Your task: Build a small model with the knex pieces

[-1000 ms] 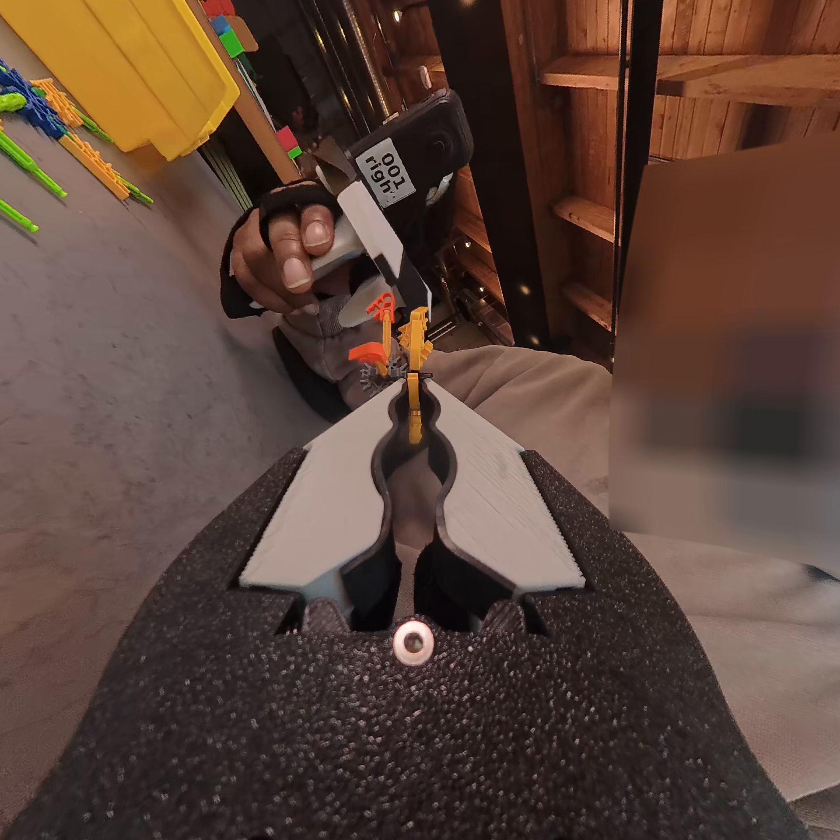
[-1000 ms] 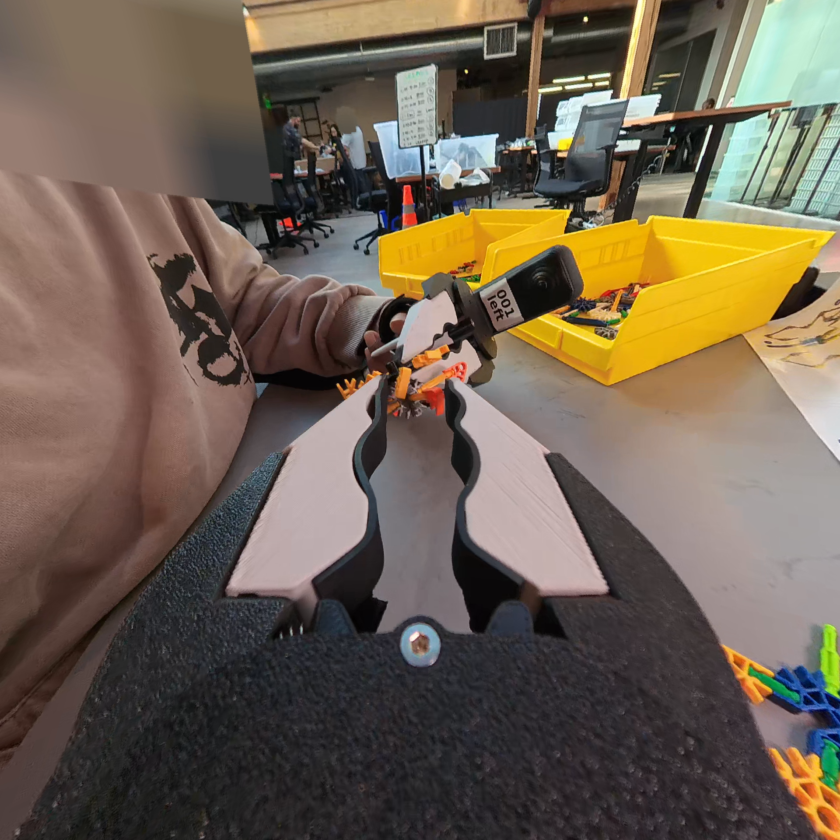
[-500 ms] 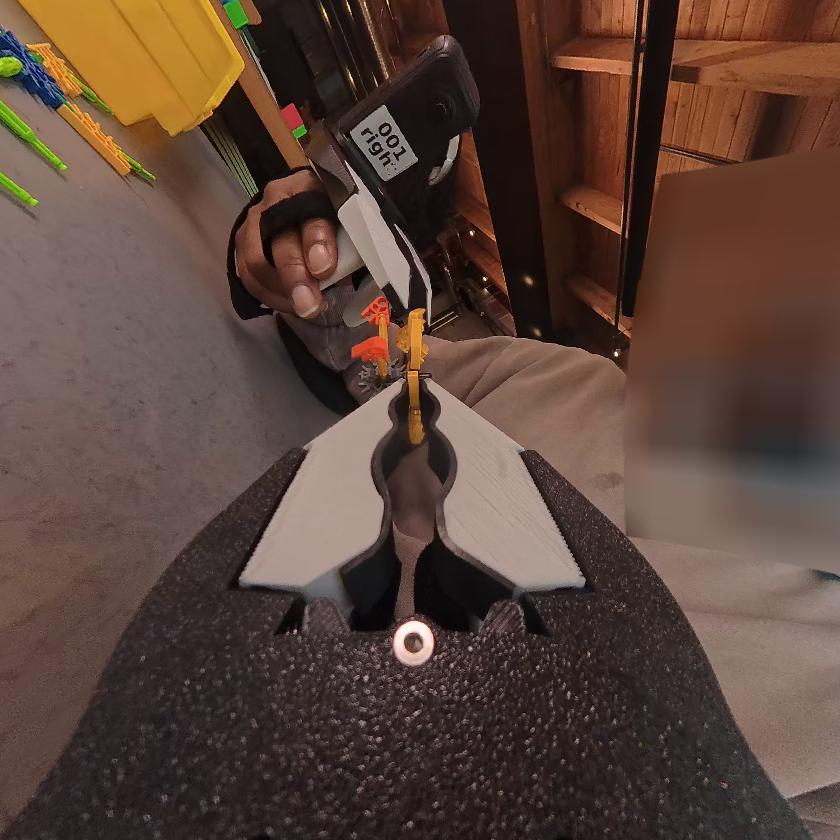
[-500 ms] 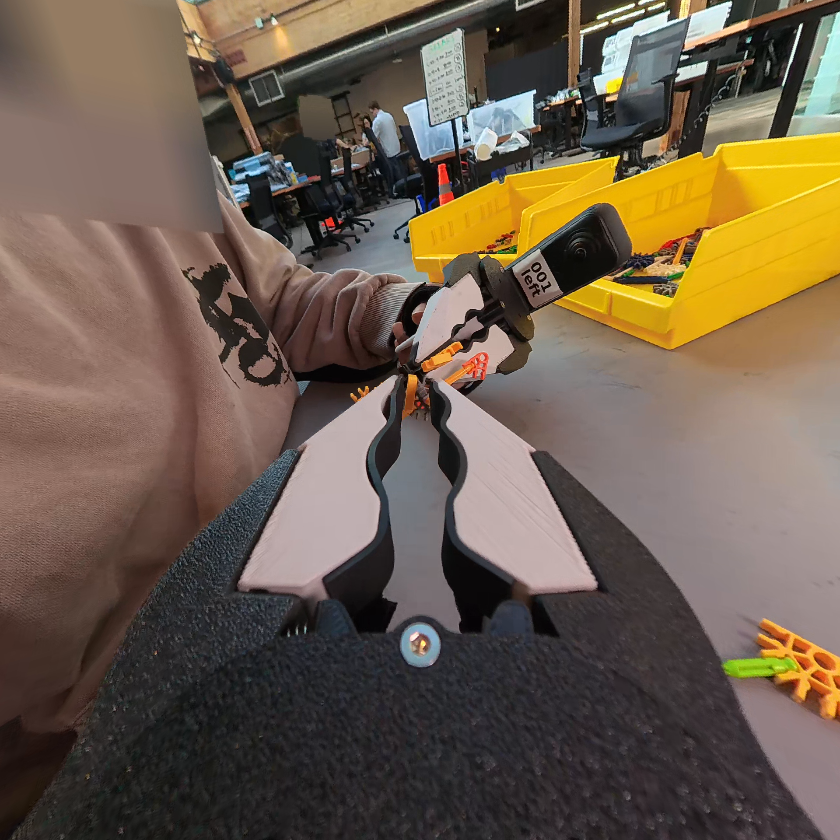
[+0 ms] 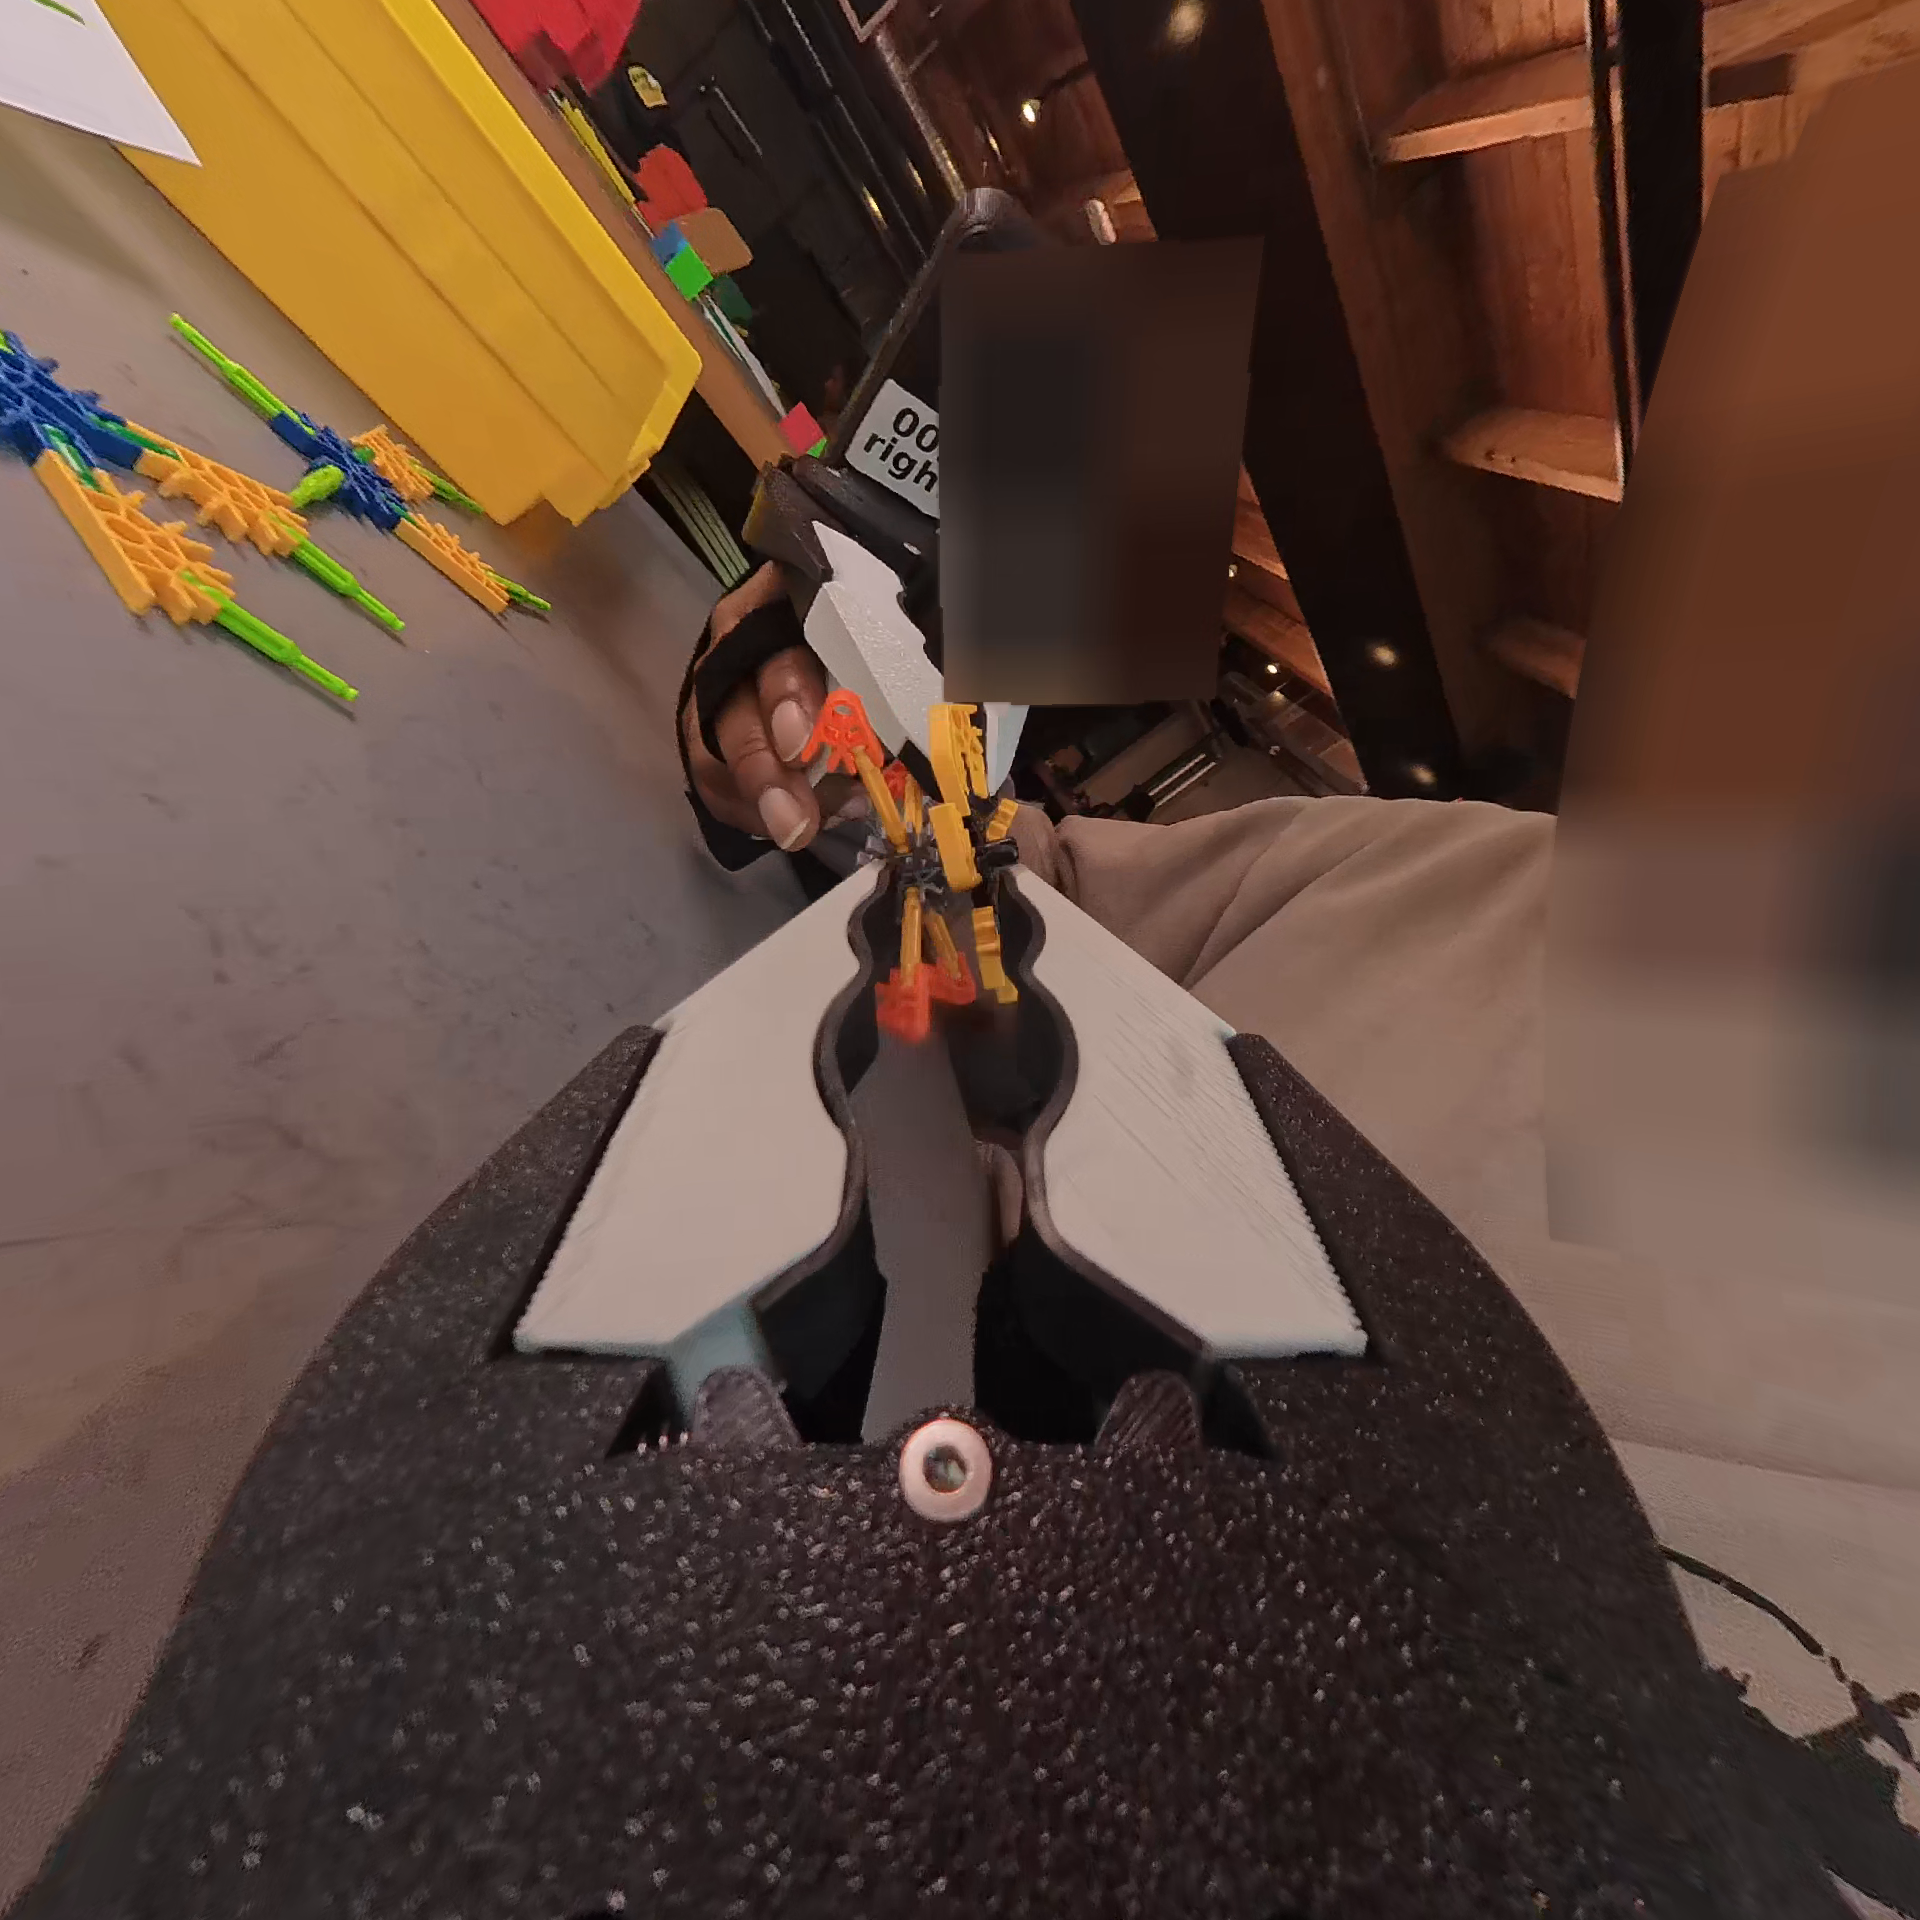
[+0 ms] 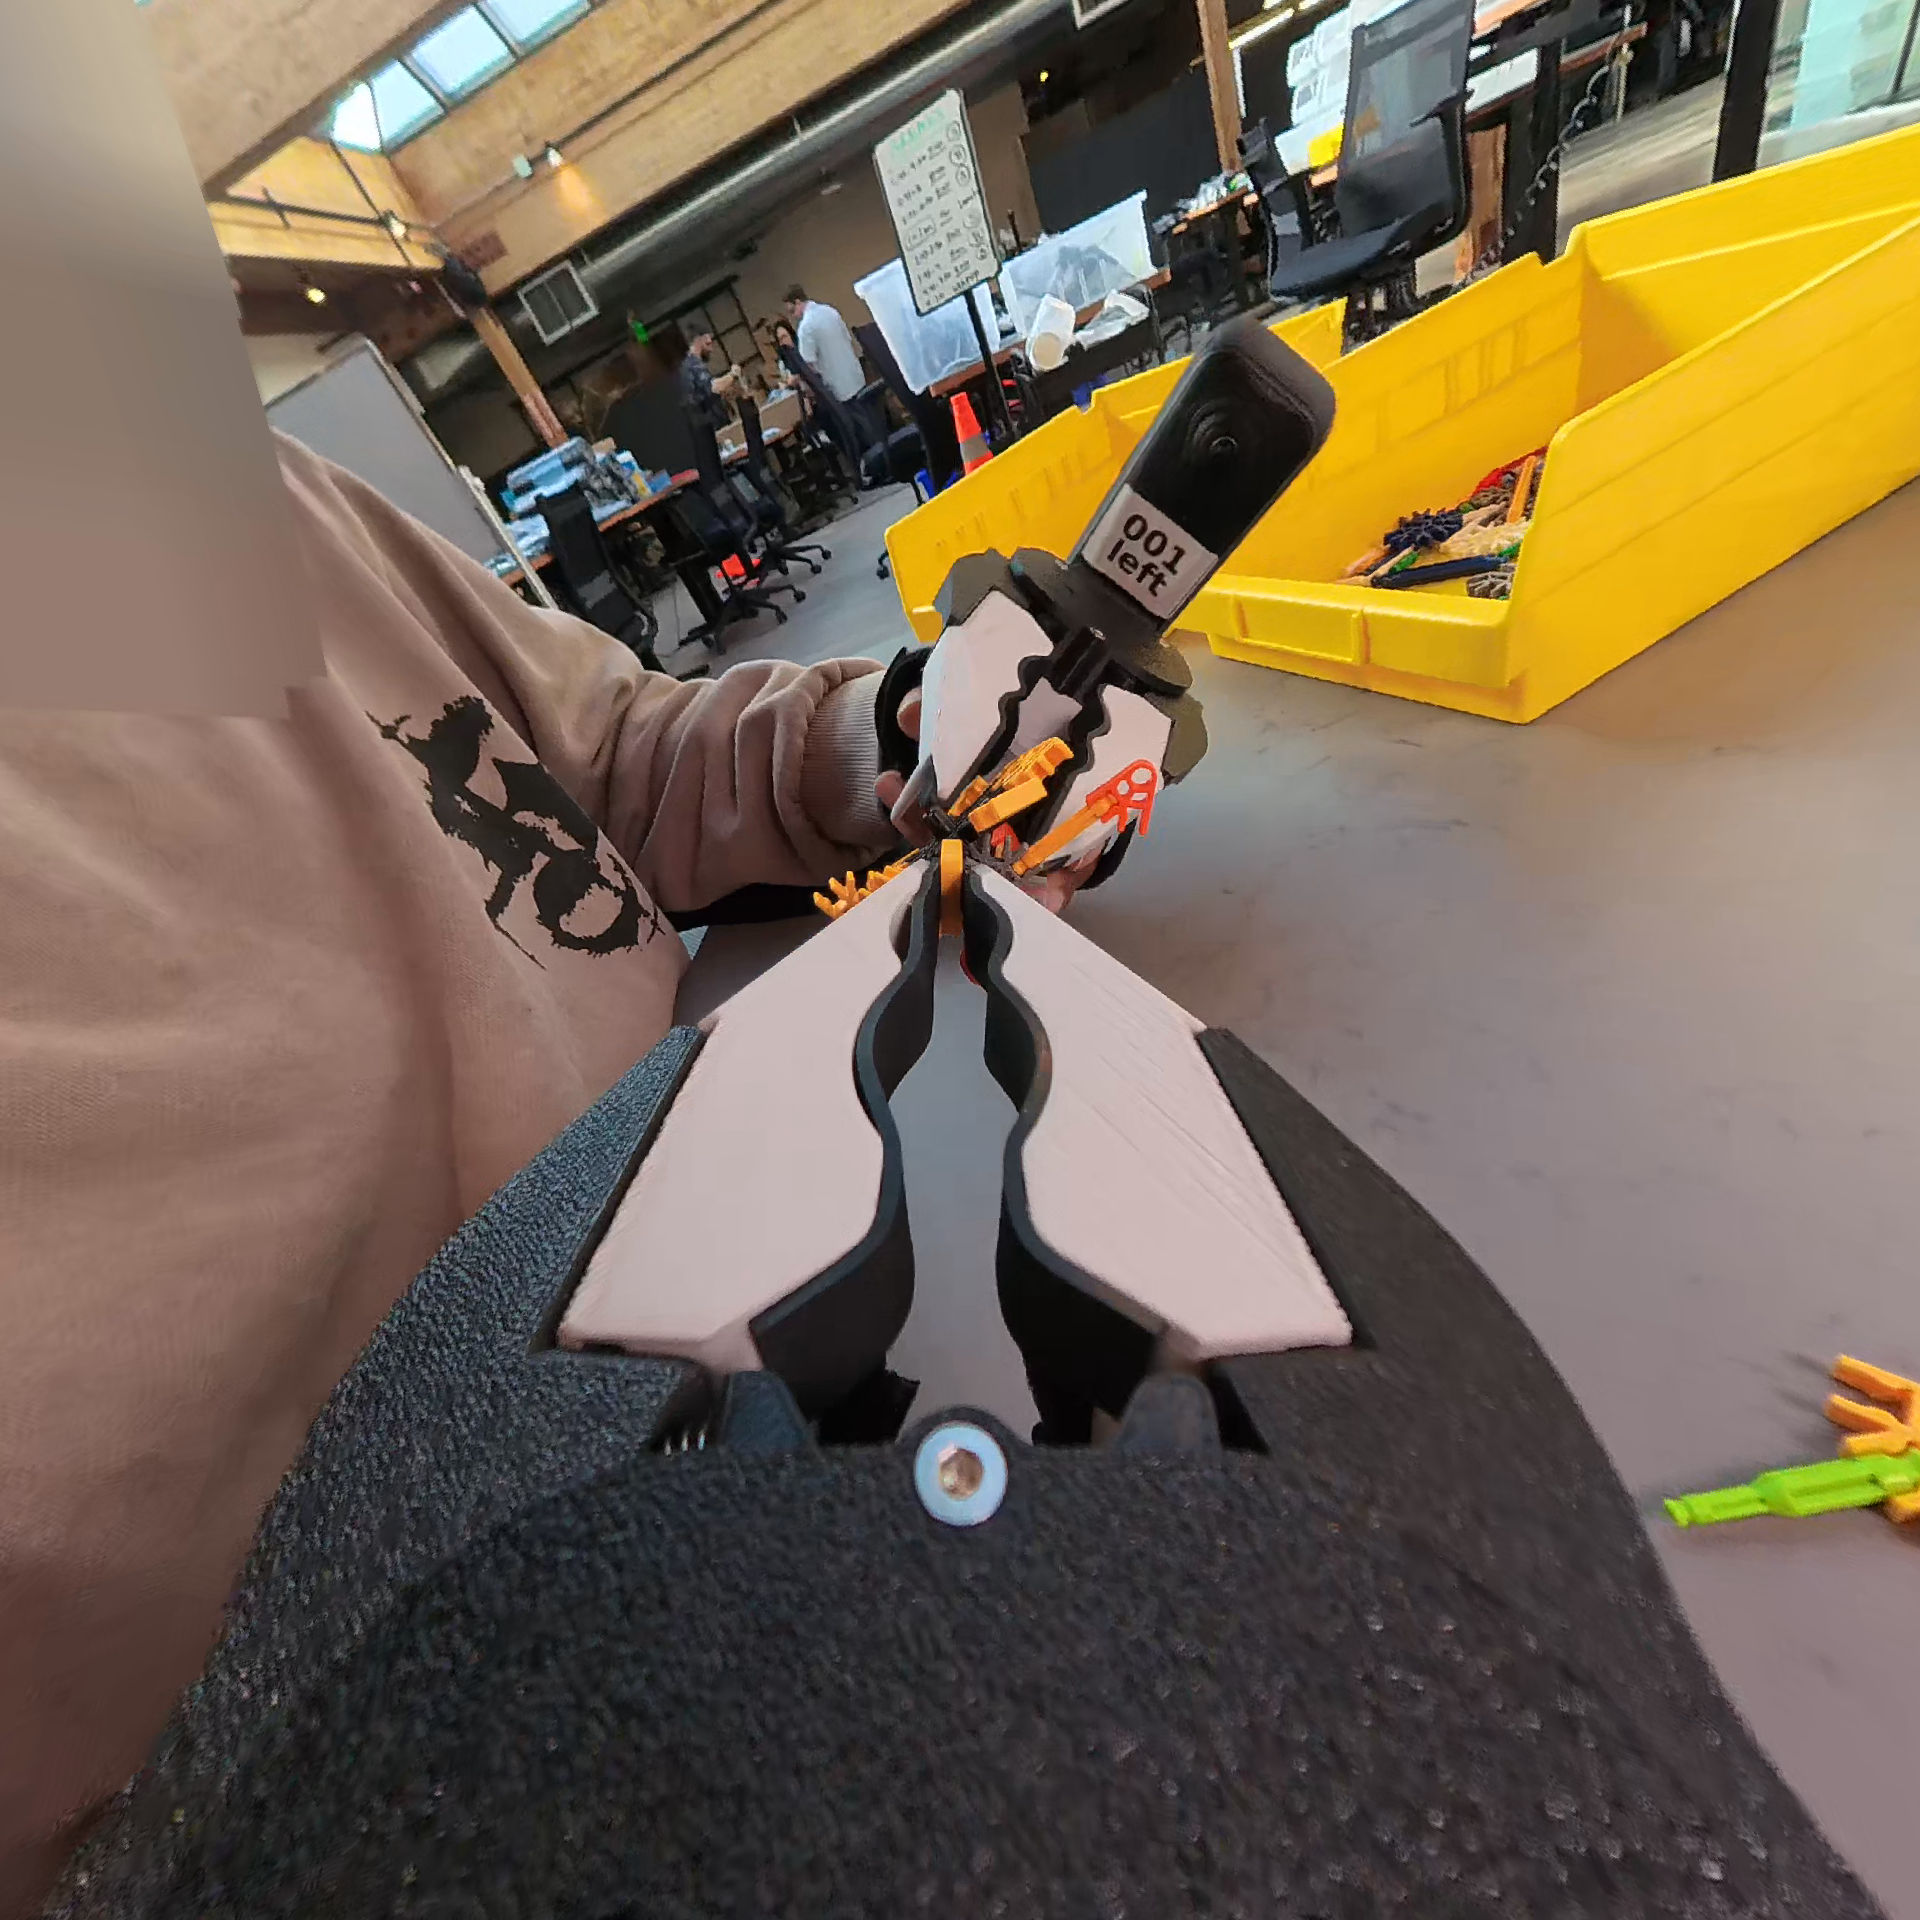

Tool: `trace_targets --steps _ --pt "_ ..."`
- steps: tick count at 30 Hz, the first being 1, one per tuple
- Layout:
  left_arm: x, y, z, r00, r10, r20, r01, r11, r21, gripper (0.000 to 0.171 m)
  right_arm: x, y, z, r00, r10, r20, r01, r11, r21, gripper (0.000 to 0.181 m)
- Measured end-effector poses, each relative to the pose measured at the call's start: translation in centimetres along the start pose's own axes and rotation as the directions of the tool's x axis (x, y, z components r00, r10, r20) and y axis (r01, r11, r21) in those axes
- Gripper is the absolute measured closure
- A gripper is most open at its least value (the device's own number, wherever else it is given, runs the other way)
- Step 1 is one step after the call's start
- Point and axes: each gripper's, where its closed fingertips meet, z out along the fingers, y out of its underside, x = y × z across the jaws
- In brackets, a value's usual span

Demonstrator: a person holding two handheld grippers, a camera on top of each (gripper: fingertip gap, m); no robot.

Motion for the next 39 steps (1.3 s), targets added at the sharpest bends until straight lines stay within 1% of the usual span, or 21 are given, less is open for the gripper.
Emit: trace_targets --steps 4,9,15,17,21,24,27,37,39 --pt "0.0 -0.5 0.2 1.0 -0.003 0.012 0.002 0.999 0.037 0.153 0.5 -0.3 0.1 0.999 0.026 -0.027 -0.025 0.999 0.025 0.18" --pt "-0.2 -0.5 -0.1 1.0 -0.02 0.025 0.019 0.999 0.036 0.163 0.9 -0.2 0.2 0.996 0.073 -0.043 -0.072 0.997 0.029 0.18" --pt "-0.3 -0.5 -0.2 0.999 -0.027 0.034 0.026 0.999 0.029 0.164 1.1 -0.1 0.3 0.989 0.147 -0.025 -0.146 0.988 0.041 0.18" --pt "-0.1 -0.4 -0.3 0.998 -0.063 0.001 0.063 0.998 0.027 0.165 0.8 -0.1 0.4 0.994 0.103 -0.023 -0.102 0.994 0.037 0.18" --pt "0.6 -0.1 0.0 0.985 -0.153 -0.081 0.154 0.988 0.015 0.166 -0.1 -0.2 0.4 0.992 -0.117 -0.053 0.117 0.993 -0.009 0.18" --pt "0.7 0.1 0.2 0.976 -0.19 -0.106 0.192 0.981 0.005 0.166 -0.5 -0.2 0.3 0.956 -0.28 -0.084 0.277 0.96 -0.051 0.18" --pt "0.7 0.2 0.3 0.975 -0.197 -0.106 0.199 0.98 0.002 0.166 -0.7 -0.1 0.2 0.913 -0.392 -0.111 0.383 0.919 -0.09 0.18" --pt "0.6 -0.2 0.1 0.983 -0.167 -0.076 0.169 0.985 0.021 0.169 -0.2 0.1 0.2 0.915 -0.384 -0.125 0.374 0.923 -0.096 0.179" --pt "0.8 -0.2 0.1 0.989 -0.132 -0.074 0.134 0.991 0.02 0.169 -0.3 -0.1 0.2 0.926 -0.358 -0.117 0.351 0.933 -0.076 0.18"
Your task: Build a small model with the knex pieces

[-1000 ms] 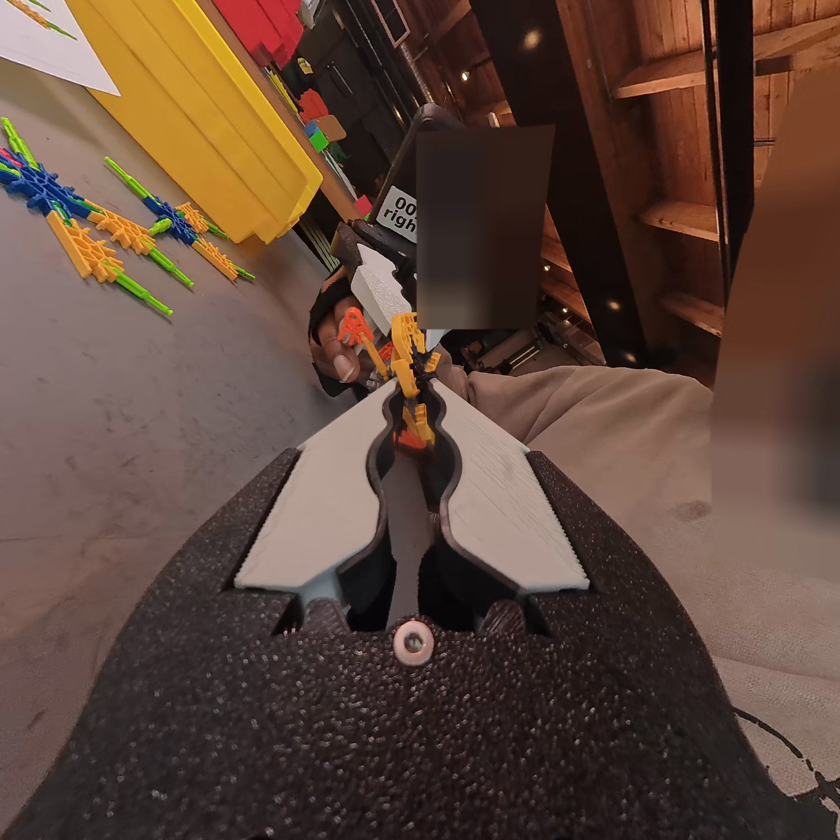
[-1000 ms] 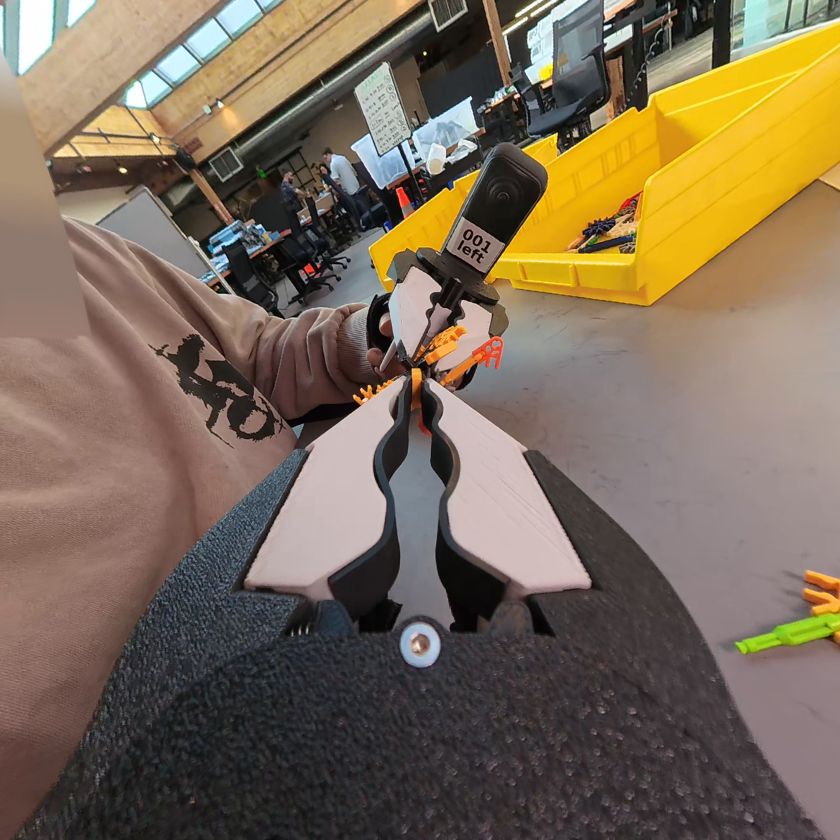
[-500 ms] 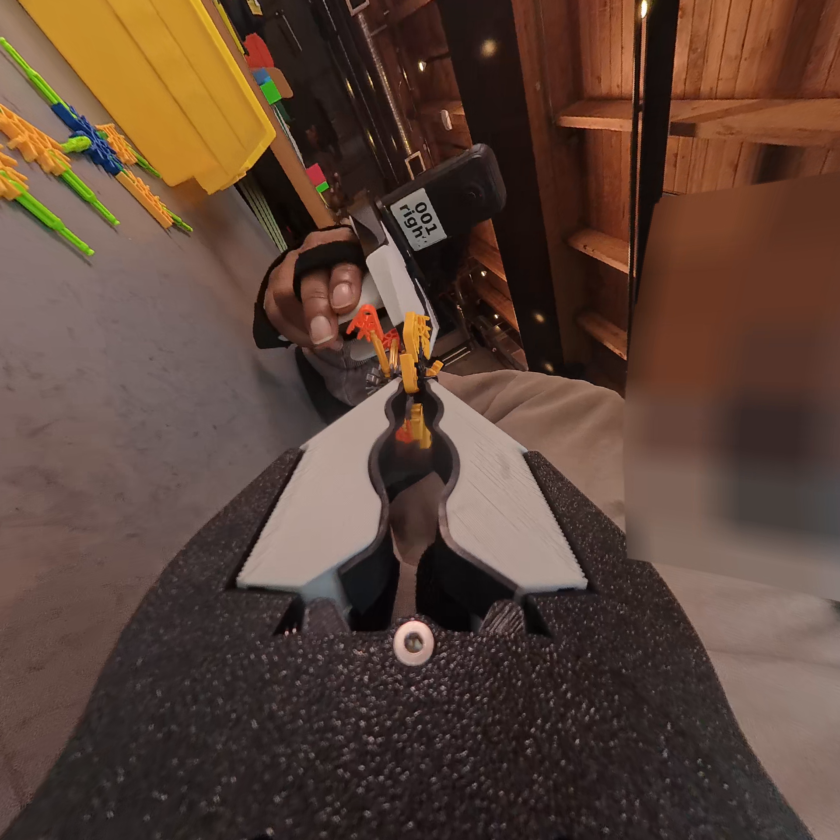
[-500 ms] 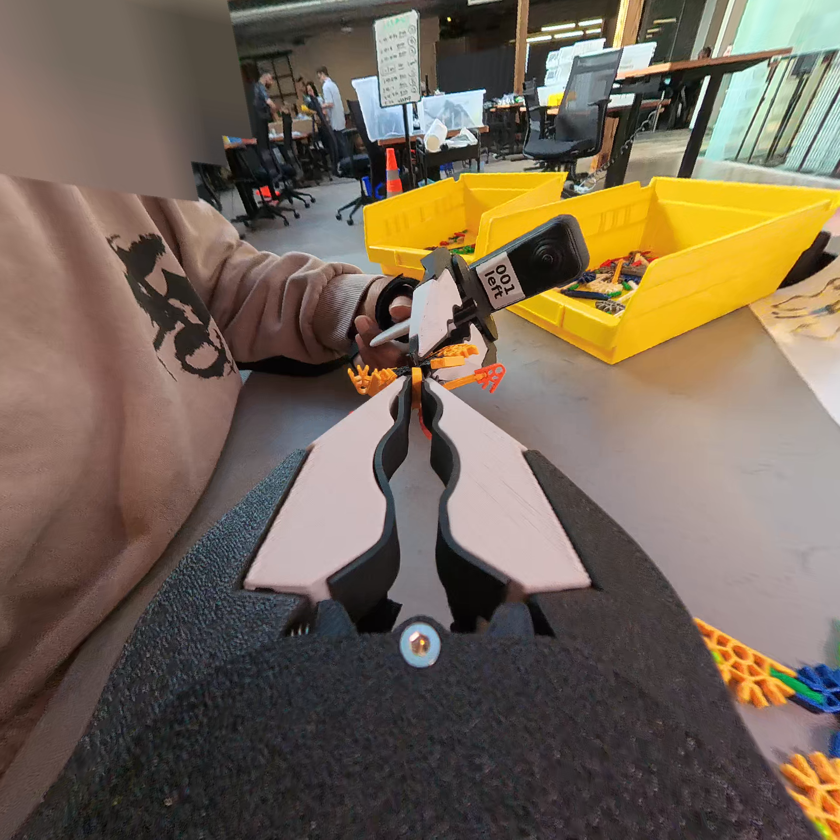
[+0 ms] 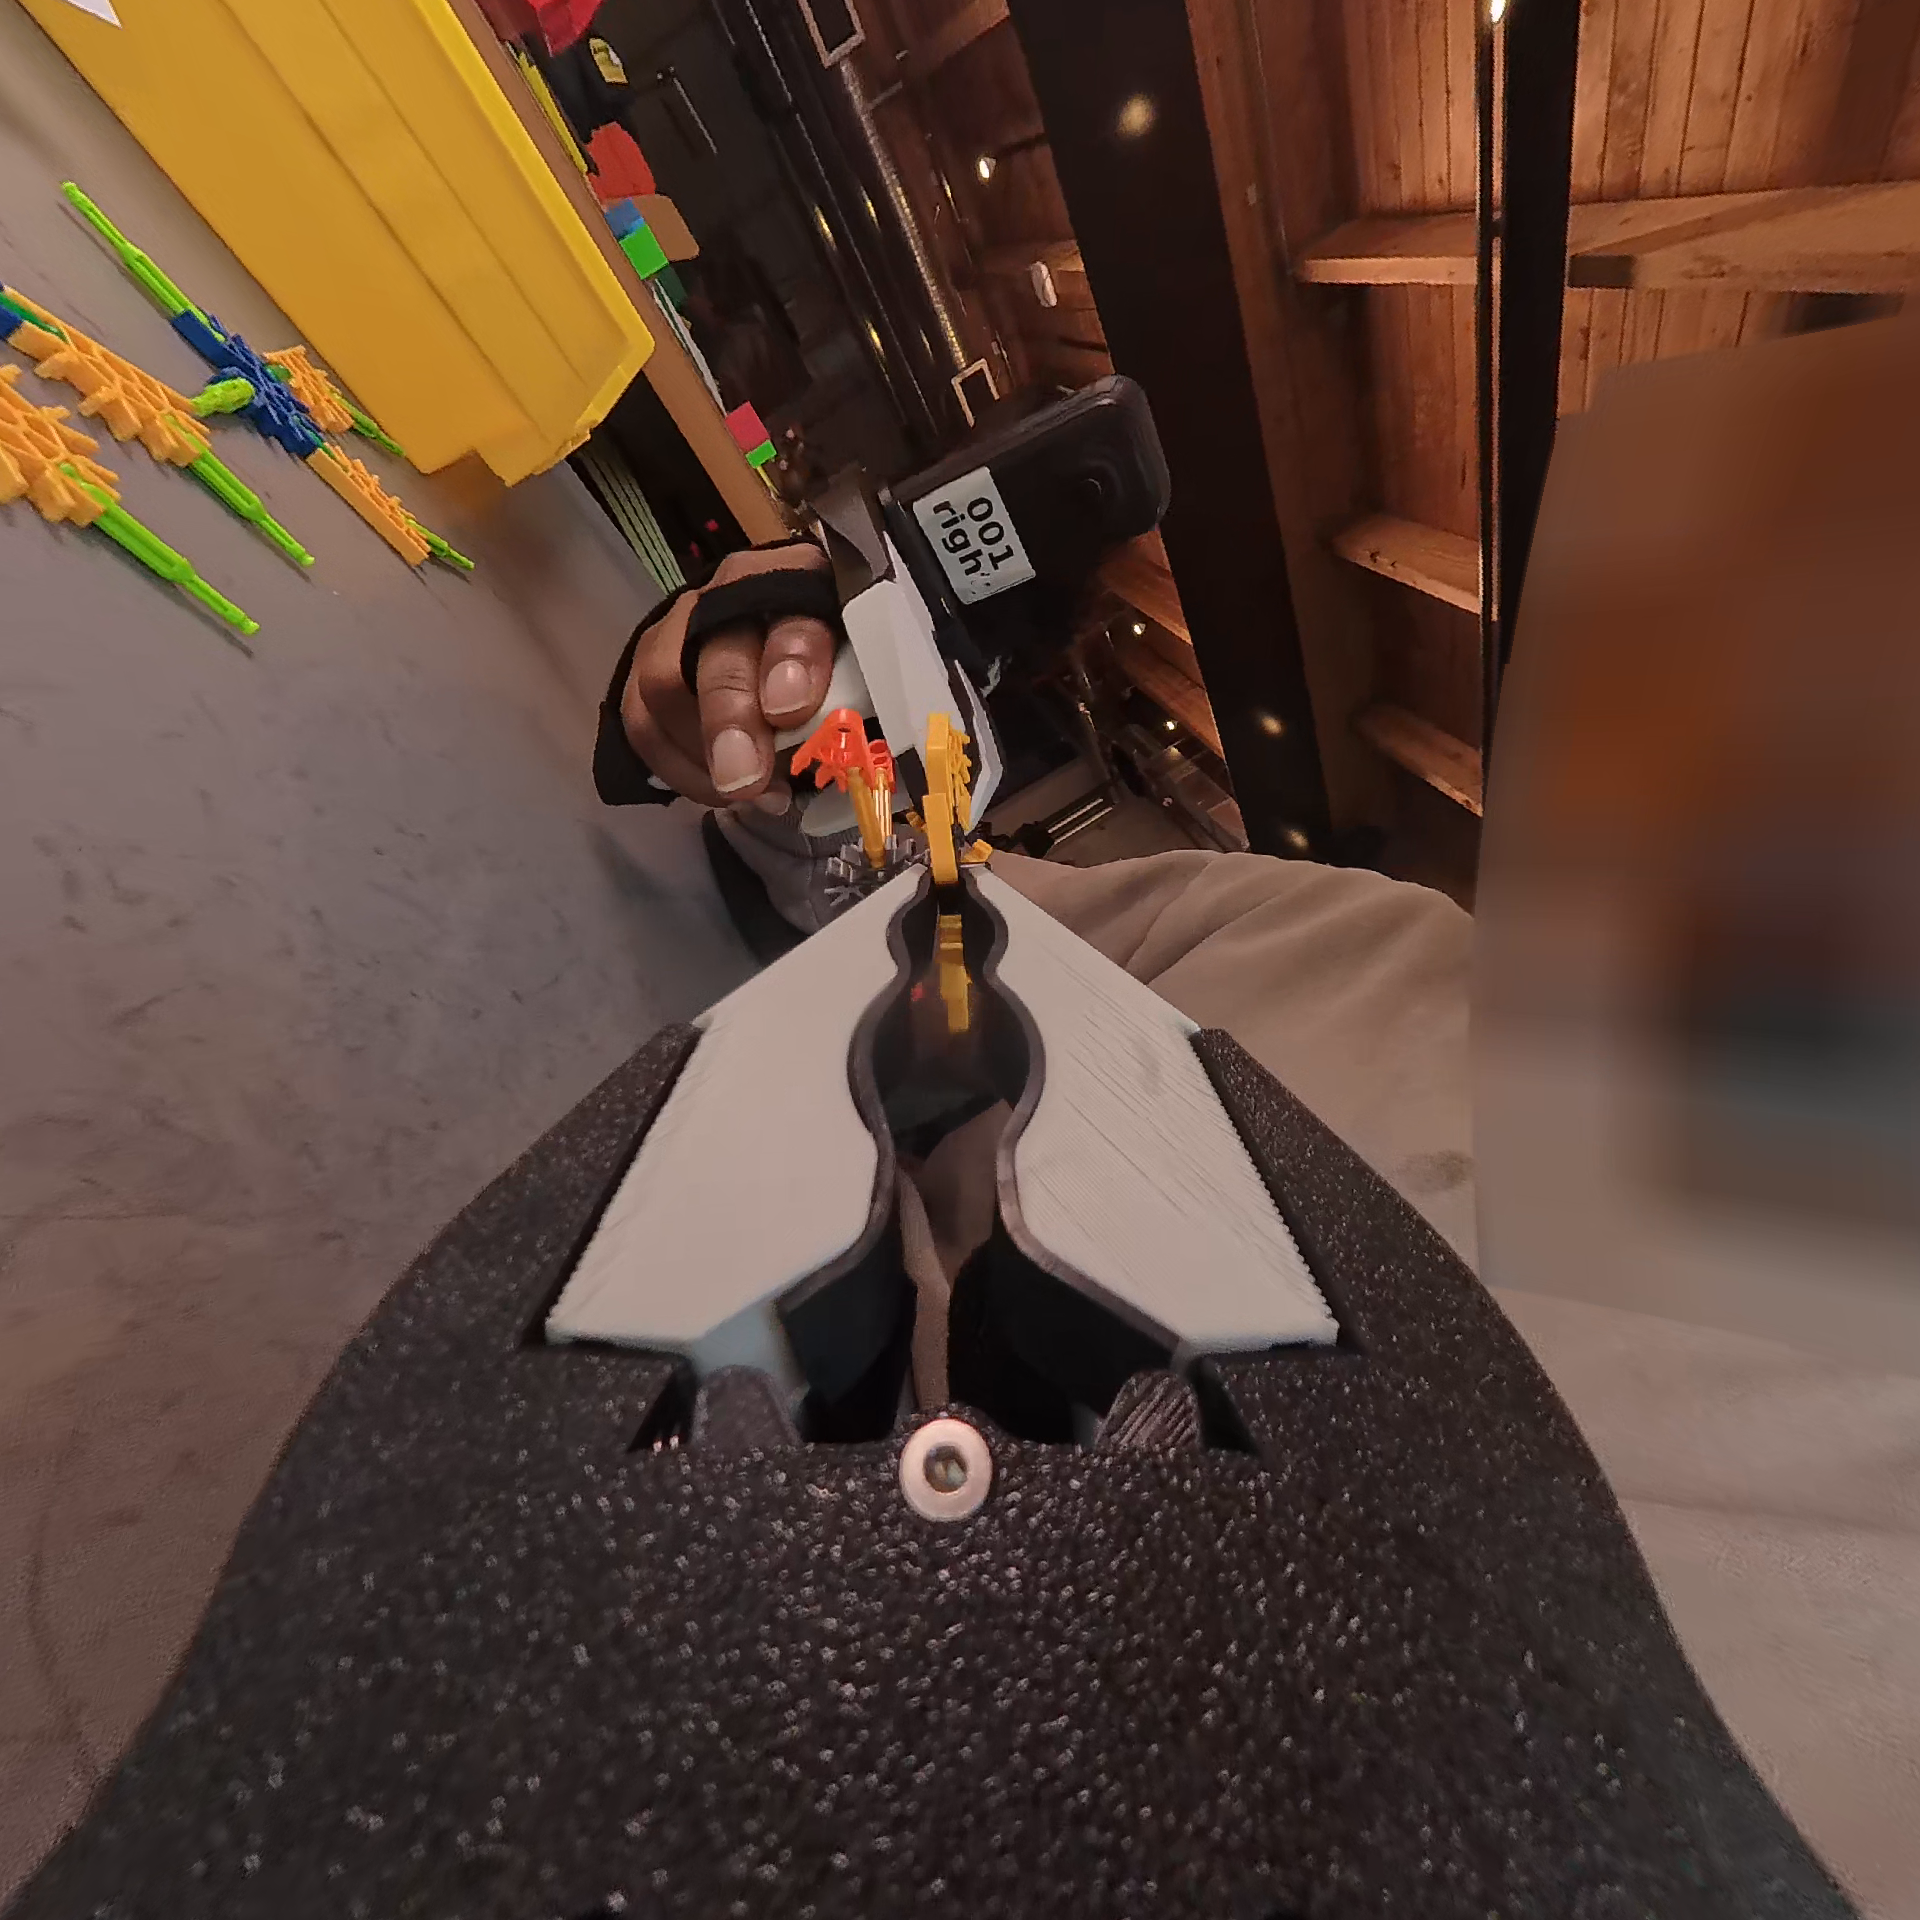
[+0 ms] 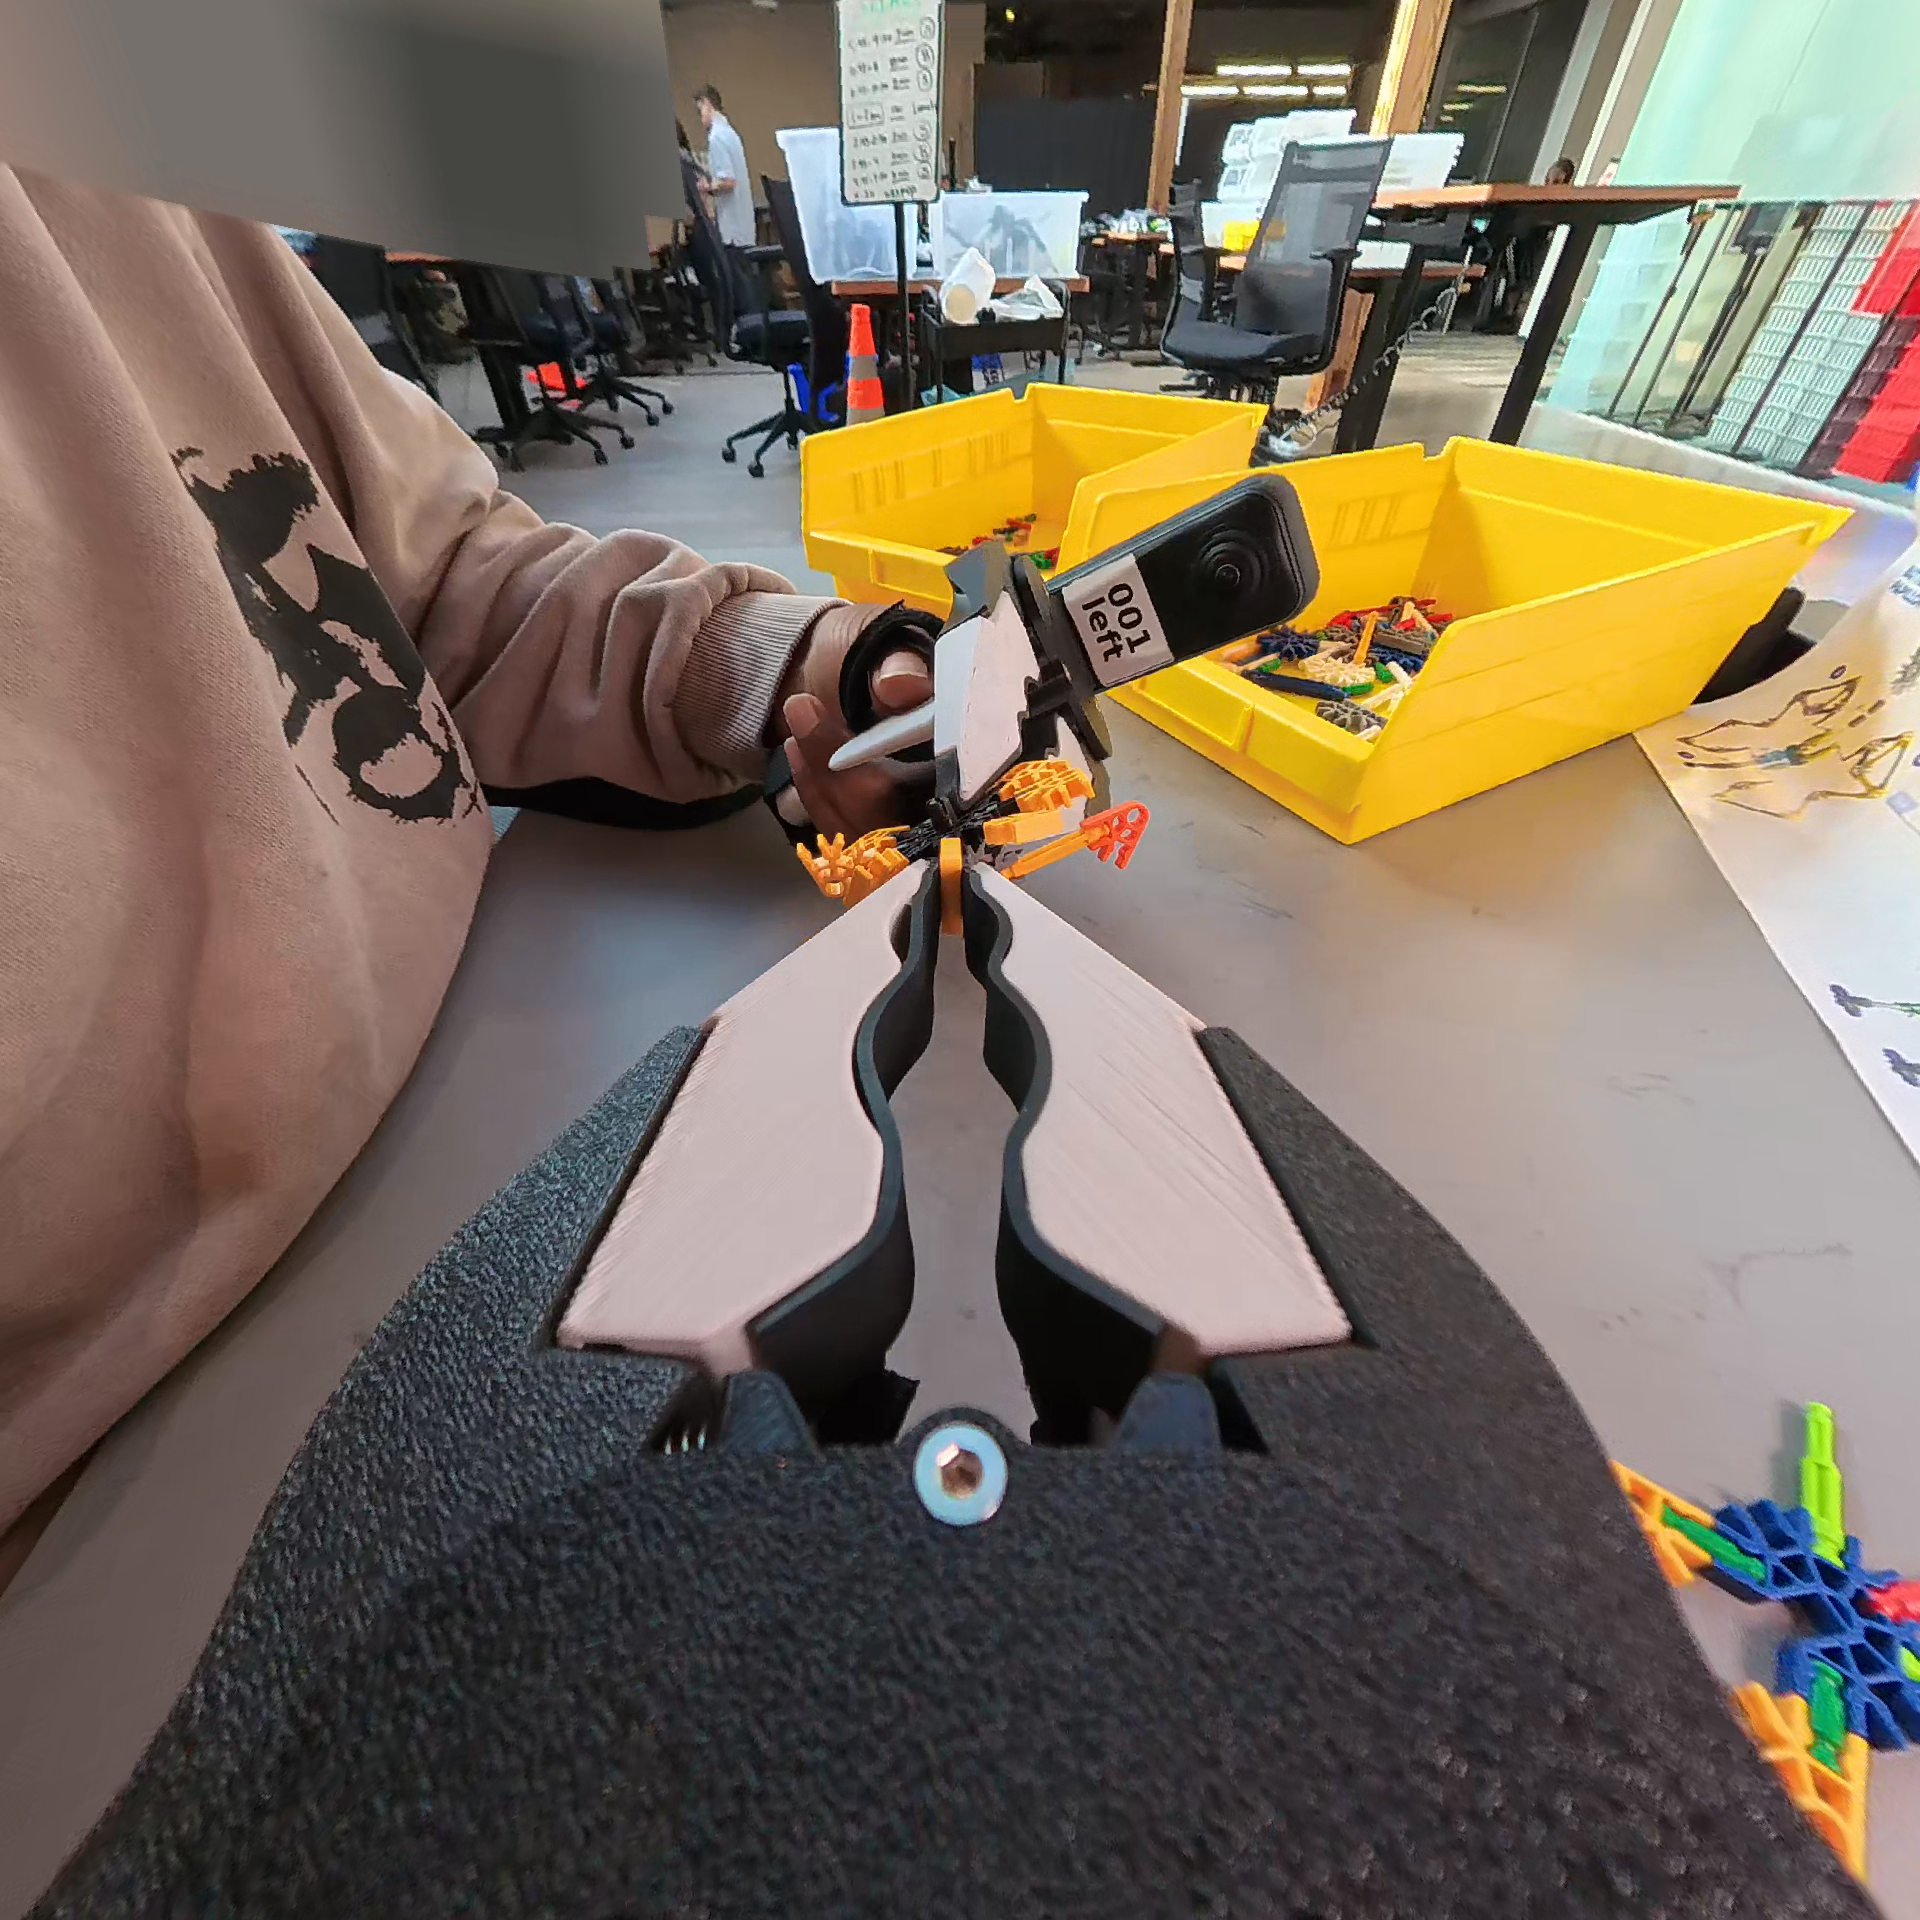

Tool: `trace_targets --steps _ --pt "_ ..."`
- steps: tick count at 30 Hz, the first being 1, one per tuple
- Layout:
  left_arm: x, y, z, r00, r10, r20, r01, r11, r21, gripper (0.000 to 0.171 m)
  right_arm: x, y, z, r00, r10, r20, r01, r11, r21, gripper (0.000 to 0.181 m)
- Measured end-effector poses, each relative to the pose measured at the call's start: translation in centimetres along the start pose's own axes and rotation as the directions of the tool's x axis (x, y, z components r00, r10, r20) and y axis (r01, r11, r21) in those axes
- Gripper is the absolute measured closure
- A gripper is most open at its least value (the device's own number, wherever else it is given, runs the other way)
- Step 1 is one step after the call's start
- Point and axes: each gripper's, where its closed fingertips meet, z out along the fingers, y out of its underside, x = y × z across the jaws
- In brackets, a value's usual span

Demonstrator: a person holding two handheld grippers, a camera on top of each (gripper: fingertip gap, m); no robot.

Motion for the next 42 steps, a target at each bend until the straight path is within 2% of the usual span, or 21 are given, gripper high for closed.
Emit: trace_targets --steps 6,17,26,34,42 --pt "0.4 -0.5 0.1 0.98 0.184 0.073 -0.184 0.983 0.001 0.158 0.4 -0.4 -0.1 0.997 0.076 0.008 -0.077 0.996 0.055 0.179" --pt "-0.8 -1.4 -0.5 0.977 0.155 0.149 -0.164 0.985 0.051 0.169 1.4 0.3 0.4 0.982 0.19 -0.01 -0.189 0.981 0.045 0.179" --pt "-1.4 -1.8 -0.8 0.955 0.187 0.229 -0.204 0.978 0.049 0.169 2.1 0.8 0.6 0.925 0.379 0.03 -0.38 0.923 0.056 0.18" --pt "-2.4 -1.9 -1.2 0.915 0.232 0.331 -0.252 0.967 0.02 0.169 2.9 1.8 0.8 0.882 0.47 0.003 -0.47 0.882 0.032 0.18" --pt "-3.6 -2.1 -1.3 0.827 0.315 0.465 -0.34 0.94 -0.031 0.169 3.9 2.9 0.7 0.847 0.526 -0.072 -0.527 0.85 0.007 0.179"
